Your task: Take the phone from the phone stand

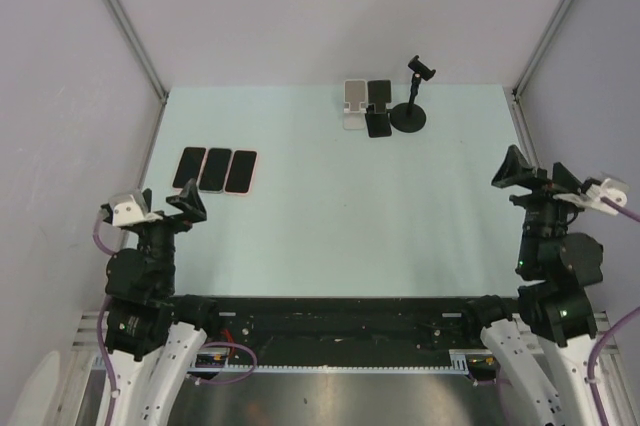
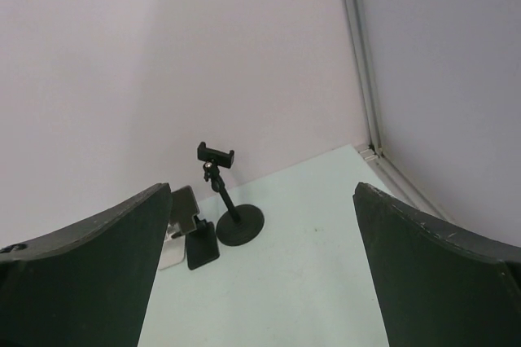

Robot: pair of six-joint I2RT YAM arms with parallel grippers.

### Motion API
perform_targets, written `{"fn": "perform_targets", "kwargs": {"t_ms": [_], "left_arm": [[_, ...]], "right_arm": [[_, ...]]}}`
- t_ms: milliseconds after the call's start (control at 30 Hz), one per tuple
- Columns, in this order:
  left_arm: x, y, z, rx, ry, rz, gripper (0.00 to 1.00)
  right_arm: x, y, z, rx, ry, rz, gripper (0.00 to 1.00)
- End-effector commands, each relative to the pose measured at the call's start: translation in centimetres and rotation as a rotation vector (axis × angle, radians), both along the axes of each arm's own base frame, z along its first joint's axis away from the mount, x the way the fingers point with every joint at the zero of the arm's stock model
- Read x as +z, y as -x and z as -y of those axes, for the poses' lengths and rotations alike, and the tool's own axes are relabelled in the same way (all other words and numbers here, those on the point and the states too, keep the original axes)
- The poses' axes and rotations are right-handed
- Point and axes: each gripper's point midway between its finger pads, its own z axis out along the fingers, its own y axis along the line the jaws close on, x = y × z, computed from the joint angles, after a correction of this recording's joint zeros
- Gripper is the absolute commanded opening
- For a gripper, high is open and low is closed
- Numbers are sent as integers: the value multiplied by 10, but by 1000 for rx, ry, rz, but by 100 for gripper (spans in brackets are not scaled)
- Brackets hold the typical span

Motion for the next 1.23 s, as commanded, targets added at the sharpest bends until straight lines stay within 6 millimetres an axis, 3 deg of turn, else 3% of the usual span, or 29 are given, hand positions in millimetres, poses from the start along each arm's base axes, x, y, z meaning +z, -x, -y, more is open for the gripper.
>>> {"fn": "perform_targets", "kwargs": {"t_ms": [0, 67, 100, 167, 233, 400, 1200], "left_arm": [[8, 8, -21, 111, 72, 68, 100], [10, 11, -24, 127, 83, 85, 100], [10, 11, -25, 133, 84, 88, 100], [9, 13, -29, 151, 87, 95, 100], [9, 14, -31, 163, 91, 107, 100], [7, 12, -29, 152, 96, 121, 100], [5, -1, -16, 88, 53, 85, 100]], "right_arm": [[-17, 17, 10, -43, 113, -35, 100], [-19, 27, 10, -37, 99, 1, 100], [-34, 23, 9, -39, 125, -22, 100], [-36, 28, 11, -48, 118, 21, 100], [-50, 24, 8, -43, 125, 20, 100], [-53, 31, 4, -8, 102, 117, 100], [-58, 25, -5, 32, 98, 118, 100]]}}
